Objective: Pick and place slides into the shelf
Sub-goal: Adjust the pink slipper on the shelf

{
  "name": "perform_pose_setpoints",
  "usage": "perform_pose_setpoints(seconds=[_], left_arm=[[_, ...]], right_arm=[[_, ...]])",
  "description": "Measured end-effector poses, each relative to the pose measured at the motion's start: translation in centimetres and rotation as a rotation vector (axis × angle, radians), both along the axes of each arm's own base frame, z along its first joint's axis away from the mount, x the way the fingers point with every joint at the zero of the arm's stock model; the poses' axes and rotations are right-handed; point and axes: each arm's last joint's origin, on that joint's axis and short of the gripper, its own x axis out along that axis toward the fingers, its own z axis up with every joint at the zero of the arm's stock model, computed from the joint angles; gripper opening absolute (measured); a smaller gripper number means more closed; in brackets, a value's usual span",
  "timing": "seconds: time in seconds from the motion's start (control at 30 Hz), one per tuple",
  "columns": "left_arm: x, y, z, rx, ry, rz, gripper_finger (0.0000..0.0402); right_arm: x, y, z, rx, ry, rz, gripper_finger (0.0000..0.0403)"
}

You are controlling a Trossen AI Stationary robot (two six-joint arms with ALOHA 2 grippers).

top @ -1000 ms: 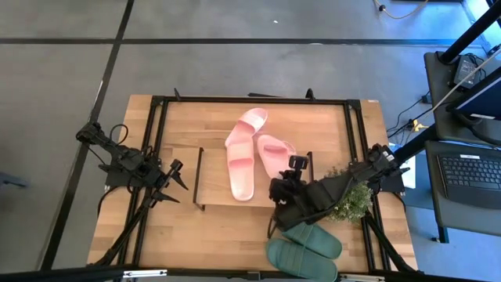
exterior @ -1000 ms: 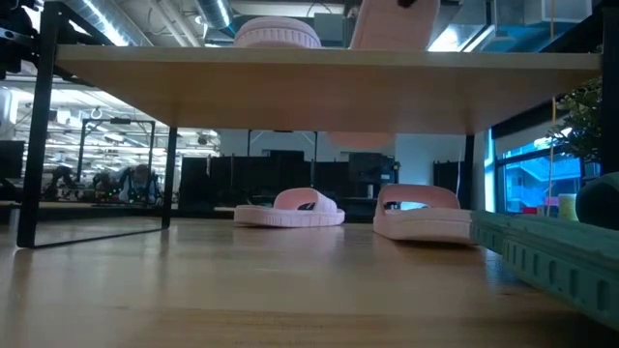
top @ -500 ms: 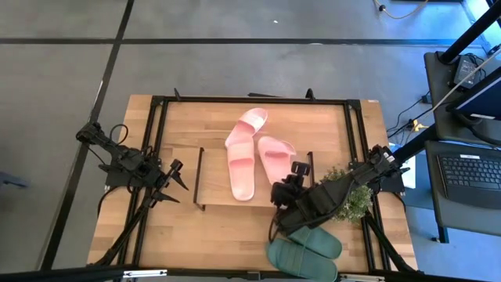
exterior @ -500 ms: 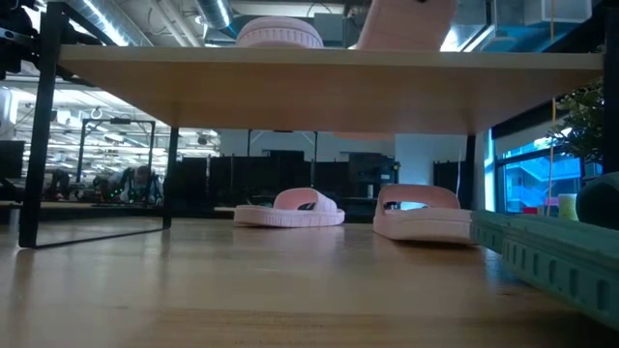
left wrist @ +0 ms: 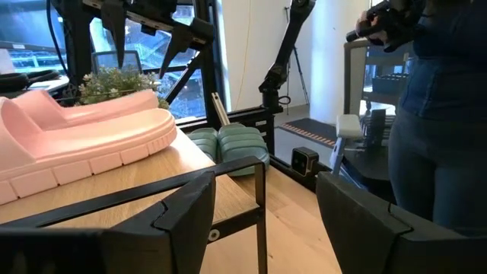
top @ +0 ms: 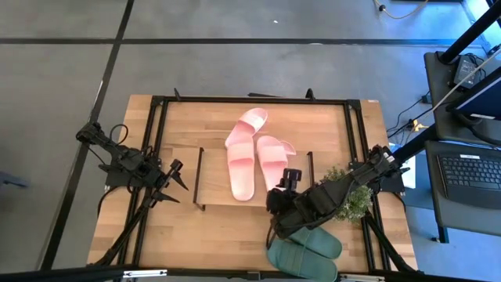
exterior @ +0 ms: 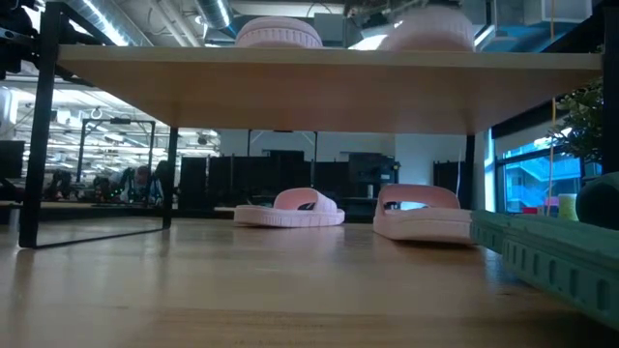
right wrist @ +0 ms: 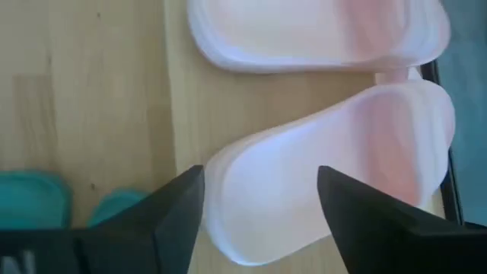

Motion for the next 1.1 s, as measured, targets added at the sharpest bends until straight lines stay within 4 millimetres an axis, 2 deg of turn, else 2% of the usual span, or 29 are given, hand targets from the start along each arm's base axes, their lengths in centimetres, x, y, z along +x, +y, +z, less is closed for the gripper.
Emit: perform_pose_setpoints(seconds=[0.1,0.17,0.37,0.6,0.87,1.1], left_arm=[[0.0,0.0,0.0,0.0,0.0,0.0,0.0221],[0.0,0.0,0.0,-0.001,0.0,0.0,0.0221],[0.0,0.0,0.0,0.0,0.002,0.0,0.0221],[0.0,0.0,0.0,0.0,0.003,-0.005,0.0221],[0.0,0.0,0.0,0.001,0.004,-0.005,0.0221],[0.0,0.0,0.0,0.002,0.004,-0.005,0.0221]], right_arm=[[-0.6,-0.3,0.3,-0.031,0.065,0.012,0.0263],[-1.2,-0.9,0.8,-0.041,0.097,-0.043,0.0264],[-0.9,-3.3,1.8,-0.011,0.075,-0.109,0.0265],[0.1,-6.5,0.4,0.06,0.231,-0.086,0.0265],[0.3,-8.5,-2.7,0.003,0.434,0.066,0.0265],[-0.2,-9.1,-2.3,0.04,0.438,0.059,0.0265]])
